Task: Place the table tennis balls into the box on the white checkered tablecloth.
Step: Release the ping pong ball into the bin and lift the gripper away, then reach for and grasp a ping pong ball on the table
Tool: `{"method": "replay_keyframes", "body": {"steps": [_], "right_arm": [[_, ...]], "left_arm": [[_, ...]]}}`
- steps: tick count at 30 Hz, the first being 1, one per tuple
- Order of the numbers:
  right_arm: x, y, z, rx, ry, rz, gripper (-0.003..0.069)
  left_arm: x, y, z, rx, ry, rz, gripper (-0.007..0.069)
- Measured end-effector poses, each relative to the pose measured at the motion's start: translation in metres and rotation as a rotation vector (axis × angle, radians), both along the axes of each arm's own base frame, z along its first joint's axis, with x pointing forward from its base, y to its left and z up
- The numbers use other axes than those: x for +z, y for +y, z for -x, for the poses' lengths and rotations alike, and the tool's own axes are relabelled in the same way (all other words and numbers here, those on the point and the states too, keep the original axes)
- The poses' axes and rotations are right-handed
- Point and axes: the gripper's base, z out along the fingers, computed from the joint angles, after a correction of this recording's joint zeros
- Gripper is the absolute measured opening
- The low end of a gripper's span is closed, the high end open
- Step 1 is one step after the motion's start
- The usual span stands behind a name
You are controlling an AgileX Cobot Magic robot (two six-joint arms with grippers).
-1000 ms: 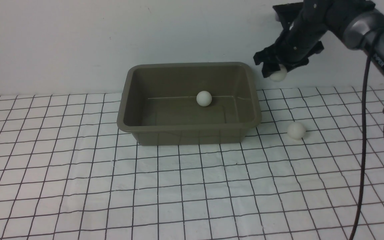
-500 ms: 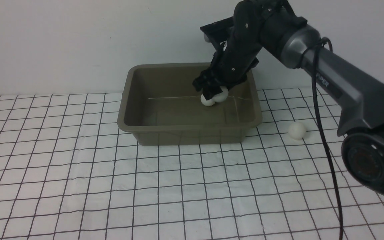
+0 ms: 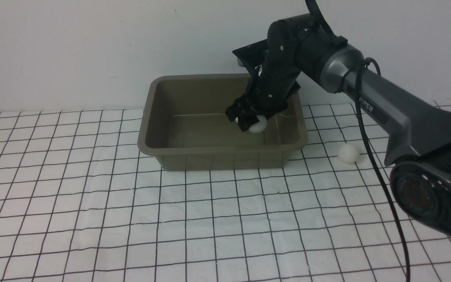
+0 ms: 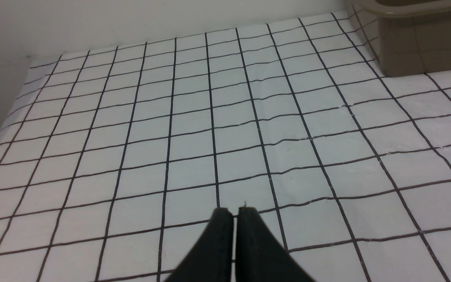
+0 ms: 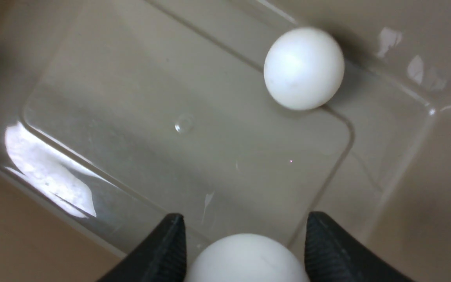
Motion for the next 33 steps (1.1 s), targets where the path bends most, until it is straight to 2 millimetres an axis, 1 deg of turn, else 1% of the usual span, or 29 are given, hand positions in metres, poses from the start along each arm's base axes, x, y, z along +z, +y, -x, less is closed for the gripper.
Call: {"method": "replay_keyframes", "body": {"steps": [4, 13, 18, 20, 22, 24, 25, 27, 28, 29, 31, 33], "right_arm": [[0.004, 0.000, 0.001, 0.004, -0.008, -0.002, 0.0375], [0.002, 0.000, 0.000, 0.007, -0.006, 0.001, 0.0448], [0.002, 0.000, 0.000, 0.002, -0.004, -0.001, 0.0458], [0.006, -0.001, 0.001, -0.001, -0.012, 0.000, 0.0459], [0.023, -0.006, 0.003, -0.006, -0.058, 0.020, 0.0459], [0.051, -0.015, 0.007, -0.030, -0.133, 0.055, 0.0461], [0.056, -0.017, 0.007, -0.040, -0.146, 0.057, 0.0461], [0.079, -0.024, 0.012, -0.071, -0.193, 0.056, 0.0461], [0.092, -0.031, 0.014, -0.097, -0.219, 0.048, 0.0461], [0.112, -0.042, 0.018, -0.124, -0.252, 0.027, 0.0461], [0.130, -0.057, 0.022, -0.160, -0.273, 0.007, 0.0461], [0.139, -0.075, 0.026, -0.193, -0.268, 0.010, 0.0461]], "left_arm": [[0.000, 0.000, 0.000, 0.000, 0.000, 0.000, -0.0004], [0.000, 0.000, 0.000, 0.000, 0.000, 0.000, -0.0004], [0.000, 0.000, 0.000, 0.000, 0.000, 0.000, -0.0004], [0.000, 0.000, 0.000, 0.000, 0.000, 0.000, -0.0004], [0.000, 0.000, 0.000, 0.000, 0.000, 0.000, -0.0004], [0.000, 0.000, 0.000, 0.000, 0.000, 0.000, -0.0004], [0.000, 0.000, 0.000, 0.000, 0.000, 0.000, -0.0004], [0.000, 0.000, 0.000, 0.000, 0.000, 0.000, -0.0004], [0.000, 0.000, 0.000, 0.000, 0.000, 0.000, -0.0004], [0.000, 0.000, 0.000, 0.000, 0.000, 0.000, -0.0004], [0.000, 0.000, 0.000, 0.000, 0.000, 0.000, -0.0004], [0.000, 0.000, 0.000, 0.000, 0.000, 0.000, -0.0004]]}}
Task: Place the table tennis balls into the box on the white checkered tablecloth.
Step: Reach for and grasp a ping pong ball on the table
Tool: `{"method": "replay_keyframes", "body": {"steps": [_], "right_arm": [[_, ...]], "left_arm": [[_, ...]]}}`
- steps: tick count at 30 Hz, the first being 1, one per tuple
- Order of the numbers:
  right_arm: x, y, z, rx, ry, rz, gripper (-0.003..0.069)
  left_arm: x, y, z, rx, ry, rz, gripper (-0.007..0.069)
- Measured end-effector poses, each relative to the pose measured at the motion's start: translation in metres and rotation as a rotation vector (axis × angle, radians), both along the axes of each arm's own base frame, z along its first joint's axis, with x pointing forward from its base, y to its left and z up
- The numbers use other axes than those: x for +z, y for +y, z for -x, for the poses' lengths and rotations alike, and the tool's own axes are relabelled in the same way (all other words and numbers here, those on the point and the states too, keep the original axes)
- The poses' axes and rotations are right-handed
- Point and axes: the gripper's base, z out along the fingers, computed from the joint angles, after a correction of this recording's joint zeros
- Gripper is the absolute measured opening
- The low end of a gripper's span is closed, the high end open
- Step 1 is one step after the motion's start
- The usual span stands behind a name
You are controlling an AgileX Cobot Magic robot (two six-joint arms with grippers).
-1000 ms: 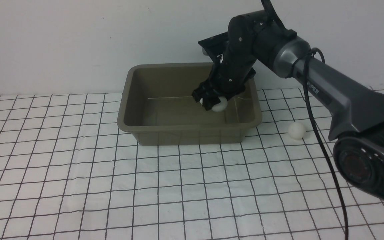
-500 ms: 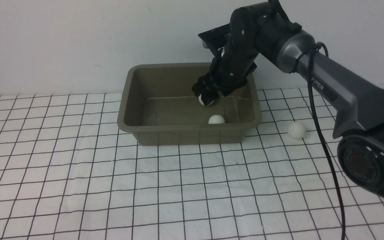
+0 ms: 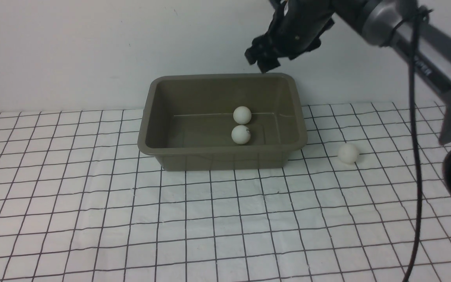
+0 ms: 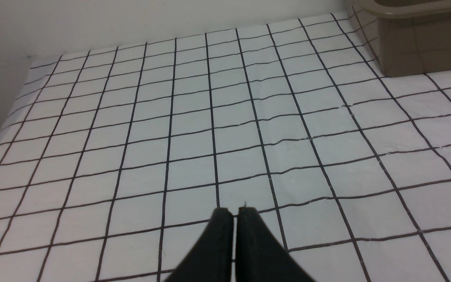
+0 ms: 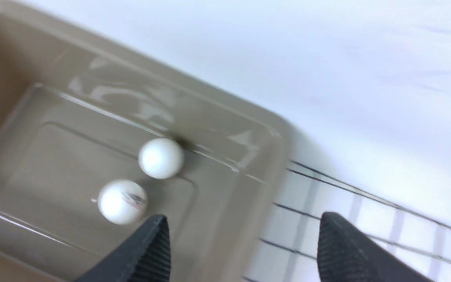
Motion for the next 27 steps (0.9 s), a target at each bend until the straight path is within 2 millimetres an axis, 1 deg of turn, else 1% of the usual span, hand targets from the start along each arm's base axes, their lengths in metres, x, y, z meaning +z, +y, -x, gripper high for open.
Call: {"method": "replay_keyframes", "body": {"steps": [2, 5, 10, 13, 15, 18, 24, 27], "right_arm": [[-0.002, -0.018, 0.004, -0.032, 0.035, 0.014, 0.0461], [-0.018, -0.041, 0.006, -0.077, 0.111, 0.040, 0.0461], [-0.041, -0.057, 0.009, -0.108, 0.197, 0.065, 0.0461], [-0.063, -0.066, 0.011, -0.125, 0.271, 0.088, 0.0461], [-0.084, -0.069, 0.015, -0.129, 0.339, 0.110, 0.0461], [-0.102, -0.070, 0.020, -0.128, 0.400, 0.130, 0.0461], [-0.125, -0.071, 0.026, -0.123, 0.446, 0.139, 0.0461], [-0.131, -0.070, 0.026, -0.119, 0.433, 0.124, 0.0461]], "left_arm": [[0.000, 0.000, 0.000, 0.000, 0.000, 0.000, -0.0004], [0.000, 0.000, 0.000, 0.000, 0.000, 0.000, -0.0004], [0.000, 0.000, 0.000, 0.000, 0.000, 0.000, -0.0004], [0.000, 0.000, 0.000, 0.000, 0.000, 0.000, -0.0004], [0.000, 0.000, 0.000, 0.000, 0.000, 0.000, -0.0004], [0.000, 0.000, 0.000, 0.000, 0.000, 0.000, -0.0004], [0.000, 0.000, 0.000, 0.000, 0.000, 0.000, -0.0004], [0.000, 0.000, 0.000, 0.000, 0.000, 0.000, -0.0004]]}}
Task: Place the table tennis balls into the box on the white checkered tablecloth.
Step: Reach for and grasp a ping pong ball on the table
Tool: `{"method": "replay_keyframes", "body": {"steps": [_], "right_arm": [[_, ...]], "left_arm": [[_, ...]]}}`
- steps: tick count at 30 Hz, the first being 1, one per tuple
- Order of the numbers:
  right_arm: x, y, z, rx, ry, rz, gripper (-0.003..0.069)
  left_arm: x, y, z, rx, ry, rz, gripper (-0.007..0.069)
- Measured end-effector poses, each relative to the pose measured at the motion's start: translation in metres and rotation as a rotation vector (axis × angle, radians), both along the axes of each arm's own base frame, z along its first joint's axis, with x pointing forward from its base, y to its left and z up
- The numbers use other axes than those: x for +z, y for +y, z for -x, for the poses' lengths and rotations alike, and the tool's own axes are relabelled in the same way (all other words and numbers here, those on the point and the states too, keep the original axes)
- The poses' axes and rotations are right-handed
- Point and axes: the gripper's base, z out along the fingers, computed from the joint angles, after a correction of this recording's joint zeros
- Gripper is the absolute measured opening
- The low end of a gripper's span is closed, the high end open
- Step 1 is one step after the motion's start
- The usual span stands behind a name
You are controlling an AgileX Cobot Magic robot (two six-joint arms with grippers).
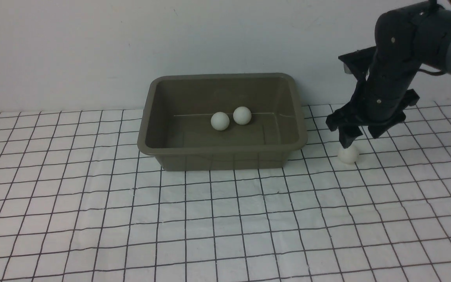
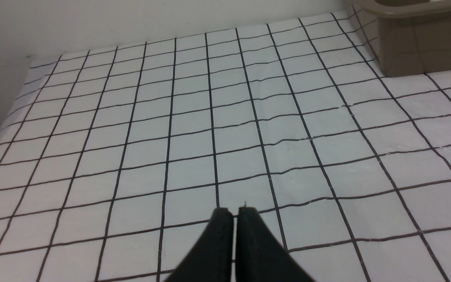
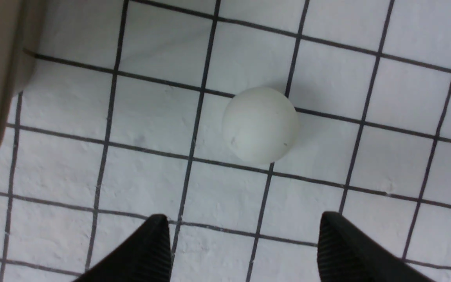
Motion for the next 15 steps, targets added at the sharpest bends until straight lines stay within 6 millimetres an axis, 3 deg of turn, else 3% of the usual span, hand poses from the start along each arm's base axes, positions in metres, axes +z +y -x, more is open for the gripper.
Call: {"method": "replay_keyframes", "body": {"steps": [7, 15], "right_arm": [[-0.006, 0.002, -0.007, 0.011, -0.058, -0.019, 0.0461], [-0.035, 0.004, -0.017, 0.031, -0.046, 0.001, 0.0461]], "left_arm": [[0.000, 0.000, 0.000, 0.000, 0.000, 0.000, -0.0004], [0.000, 0.000, 0.000, 0.000, 0.000, 0.000, -0.0004]]}}
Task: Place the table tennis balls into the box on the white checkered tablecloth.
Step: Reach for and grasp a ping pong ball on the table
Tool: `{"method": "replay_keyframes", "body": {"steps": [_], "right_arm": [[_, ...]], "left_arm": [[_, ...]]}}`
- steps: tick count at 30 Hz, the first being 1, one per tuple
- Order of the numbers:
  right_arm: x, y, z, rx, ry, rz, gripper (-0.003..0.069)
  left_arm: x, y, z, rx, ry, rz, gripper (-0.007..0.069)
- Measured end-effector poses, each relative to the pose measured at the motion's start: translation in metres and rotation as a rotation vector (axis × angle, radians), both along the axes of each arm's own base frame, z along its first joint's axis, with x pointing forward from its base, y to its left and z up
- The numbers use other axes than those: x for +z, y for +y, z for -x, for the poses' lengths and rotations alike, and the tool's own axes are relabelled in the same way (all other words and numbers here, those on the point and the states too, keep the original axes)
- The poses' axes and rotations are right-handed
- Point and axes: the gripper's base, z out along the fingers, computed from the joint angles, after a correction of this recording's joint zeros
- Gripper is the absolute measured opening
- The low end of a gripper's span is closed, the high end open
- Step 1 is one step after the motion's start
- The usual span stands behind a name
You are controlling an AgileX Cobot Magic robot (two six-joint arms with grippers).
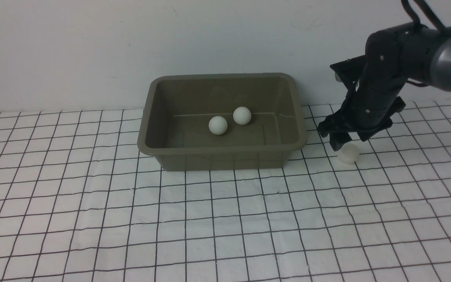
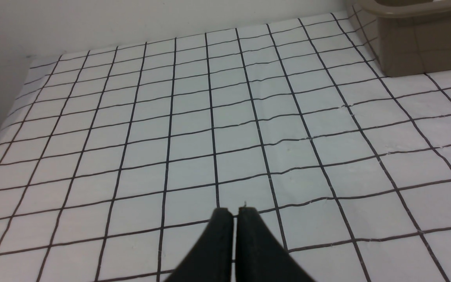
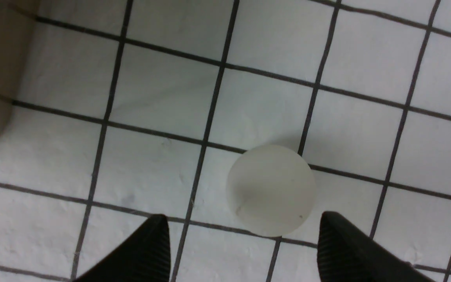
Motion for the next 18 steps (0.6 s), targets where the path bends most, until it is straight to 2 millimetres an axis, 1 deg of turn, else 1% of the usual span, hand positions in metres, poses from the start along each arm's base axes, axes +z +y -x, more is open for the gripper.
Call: {"method": "replay_keyframes", "body": {"steps": [13, 18], "right_arm": [[-0.023, 0.000, -0.008, 0.018, 0.002, 0.035, 0.0461], [-0.023, -0.001, -0.010, 0.027, -0.017, 0.048, 0.0461]], "left_arm": [[0.000, 0.000, 0.000, 0.000, 0.000, 0.000, -0.0004], [0.000, 0.000, 0.000, 0.000, 0.000, 0.000, -0.0004]]}}
